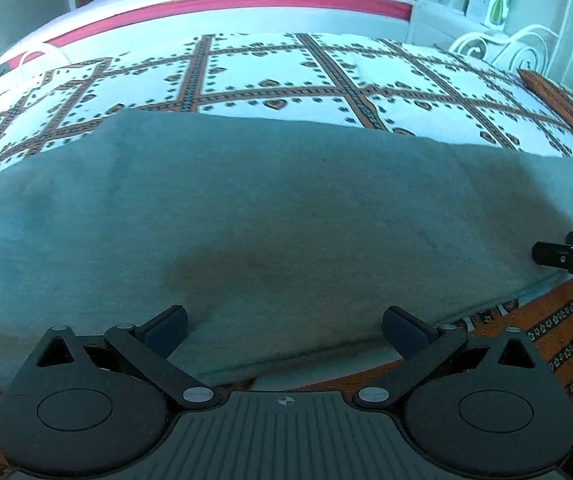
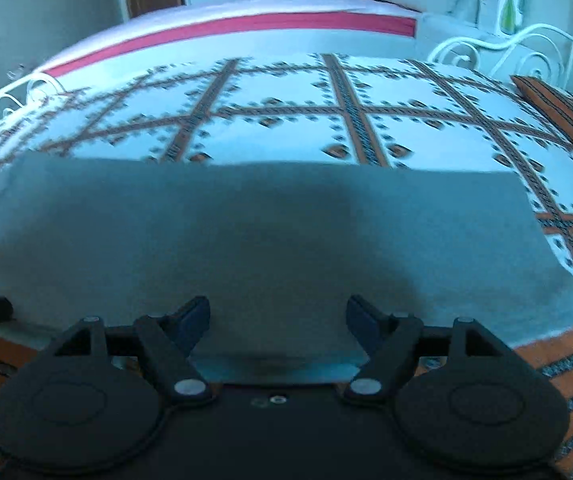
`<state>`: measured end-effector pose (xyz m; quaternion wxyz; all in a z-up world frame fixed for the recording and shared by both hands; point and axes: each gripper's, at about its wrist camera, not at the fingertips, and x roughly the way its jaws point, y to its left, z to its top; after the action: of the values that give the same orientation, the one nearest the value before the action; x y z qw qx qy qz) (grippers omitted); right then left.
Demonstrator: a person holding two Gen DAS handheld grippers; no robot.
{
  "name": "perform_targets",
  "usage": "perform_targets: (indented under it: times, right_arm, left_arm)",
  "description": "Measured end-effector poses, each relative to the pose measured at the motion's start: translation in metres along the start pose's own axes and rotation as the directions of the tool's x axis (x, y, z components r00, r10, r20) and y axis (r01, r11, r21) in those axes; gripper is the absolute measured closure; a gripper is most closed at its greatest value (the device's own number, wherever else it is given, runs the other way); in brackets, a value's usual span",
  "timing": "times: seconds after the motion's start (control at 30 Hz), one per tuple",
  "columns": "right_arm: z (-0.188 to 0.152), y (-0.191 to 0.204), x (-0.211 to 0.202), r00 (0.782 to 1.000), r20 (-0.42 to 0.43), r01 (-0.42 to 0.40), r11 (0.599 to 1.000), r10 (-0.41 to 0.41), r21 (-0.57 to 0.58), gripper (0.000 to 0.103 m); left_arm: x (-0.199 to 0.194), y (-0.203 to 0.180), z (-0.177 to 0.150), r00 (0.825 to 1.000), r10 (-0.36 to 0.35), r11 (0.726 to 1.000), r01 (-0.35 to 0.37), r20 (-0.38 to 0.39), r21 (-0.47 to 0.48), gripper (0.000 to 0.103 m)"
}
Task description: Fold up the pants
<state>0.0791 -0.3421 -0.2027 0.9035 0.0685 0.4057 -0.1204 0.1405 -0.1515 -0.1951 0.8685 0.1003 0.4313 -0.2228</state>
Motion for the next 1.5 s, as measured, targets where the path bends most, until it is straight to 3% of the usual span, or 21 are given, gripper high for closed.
perform_targets:
  times: [0.17,0.43,0.53,0.63,0.7,0.77,0.83,1.0,1.1,1.23,1.5]
  right_arm:
    - [-0.005,-0.019,-0.002,0.997,0.000,0.078,0.997,-0.078,-0.006,0.035]
    - [-0.001,-0.068,-0.001,0.983,-0.002,0.181,0.978,-0.182,0.102,0.037]
    - [0.001,-0.077,-0.003,0.984,-0.001,0.177,0.977,-0.178,0.123,0.044]
    - [0.009,-0.074,-0.017,0.991,0.099,0.073,0.984,-0.090,0.165,0.036]
    - [0.020,-0.067,-0.011,0.993,0.113,0.021,0.989,-0.038,0.147,0.037]
    - [0.034,-0.058,0.002,0.994,0.107,0.003,0.992,-0.016,0.125,0.045]
    - [0.047,-0.050,0.014,0.994,0.113,-0.017,0.993,0.004,0.116,0.060]
    - [0.073,-0.027,0.047,0.993,0.108,-0.046,0.998,0.041,0.050,0.064]
    - [0.075,-0.026,0.065,0.998,0.058,-0.005,1.000,0.004,0.027,0.066]
    - [0.071,-0.044,0.068,0.997,0.059,0.041,0.998,-0.044,0.049,0.067]
    - [0.056,-0.101,0.058,0.981,0.063,0.170,0.967,-0.184,0.190,0.067]
  left_arm:
    - [0.006,-0.011,-0.002,1.000,0.020,1.000,-0.020,0.006,0.010,0.000]
    - [0.010,-0.025,0.005,1.000,0.009,0.999,-0.009,0.010,0.031,0.000]
    - [0.013,-0.029,0.014,1.000,-0.008,1.000,0.008,0.015,0.023,0.000]
    - [0.016,-0.028,0.028,0.999,-0.038,0.999,0.039,0.023,-0.023,0.000]
    - [0.025,-0.031,0.039,0.999,-0.031,0.999,0.032,0.023,-0.028,0.000]
    - [0.031,-0.032,0.048,0.999,-0.016,1.000,0.017,0.040,-0.024,0.000]
    - [0.042,-0.030,0.059,0.999,-0.002,0.999,0.004,0.039,-0.037,0.000]
    - [0.069,-0.026,0.083,0.998,0.046,0.999,-0.045,0.031,-0.032,0.000]
    - [0.080,-0.026,0.090,0.997,0.068,0.998,-0.067,0.030,-0.009,0.000]
    - [0.087,-0.024,0.095,0.997,0.072,0.997,-0.071,0.036,-0.014,0.000]
    - [0.085,-0.025,0.097,0.994,0.094,0.996,-0.093,0.047,-0.017,0.000]
